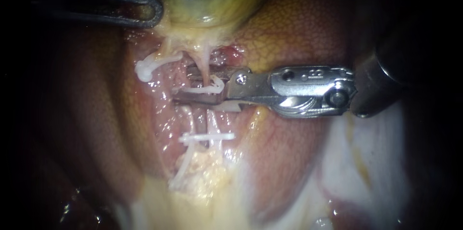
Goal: Clipping second clip right tube
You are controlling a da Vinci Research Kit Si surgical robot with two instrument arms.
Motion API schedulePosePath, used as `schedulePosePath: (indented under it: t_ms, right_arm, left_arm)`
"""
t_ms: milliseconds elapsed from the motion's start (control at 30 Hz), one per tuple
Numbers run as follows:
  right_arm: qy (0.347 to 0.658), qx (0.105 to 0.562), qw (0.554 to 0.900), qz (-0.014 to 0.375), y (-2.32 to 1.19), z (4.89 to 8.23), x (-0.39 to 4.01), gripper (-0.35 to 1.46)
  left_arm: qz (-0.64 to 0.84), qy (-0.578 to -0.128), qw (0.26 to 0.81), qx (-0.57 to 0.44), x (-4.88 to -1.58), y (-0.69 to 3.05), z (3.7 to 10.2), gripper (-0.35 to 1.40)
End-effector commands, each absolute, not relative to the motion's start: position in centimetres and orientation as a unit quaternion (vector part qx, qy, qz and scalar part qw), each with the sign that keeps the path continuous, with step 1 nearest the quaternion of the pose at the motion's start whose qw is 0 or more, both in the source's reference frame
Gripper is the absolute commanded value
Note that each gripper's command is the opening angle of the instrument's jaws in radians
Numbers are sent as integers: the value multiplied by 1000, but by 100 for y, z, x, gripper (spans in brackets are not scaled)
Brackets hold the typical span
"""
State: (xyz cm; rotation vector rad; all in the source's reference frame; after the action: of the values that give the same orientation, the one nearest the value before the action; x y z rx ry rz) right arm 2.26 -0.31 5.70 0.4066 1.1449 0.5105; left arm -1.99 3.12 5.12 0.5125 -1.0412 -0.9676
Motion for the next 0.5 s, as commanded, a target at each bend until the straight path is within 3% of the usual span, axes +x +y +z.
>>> schedulePosePath:
  t_ms: [33, 133, 333, 500]
  right_arm:
    - [532, 189, 791, 237, -31, 570, 226, 3]
    - [532, 189, 791, 237, -31, 570, 226, 6]
    - [541, 191, 784, 239, -30, 571, 227, 43]
    - [550, 192, 777, 237, -29, 572, 224, 50]
  left_arm:
    - [-439, -472, 728, 233, -199, 311, 512, -35]
    - [-439, -472, 728, 233, -199, 311, 512, -35]
    - [-439, -472, 728, 233, -198, 311, 511, -35]
    - [-439, -473, 728, 233, -197, 311, 511, -35]
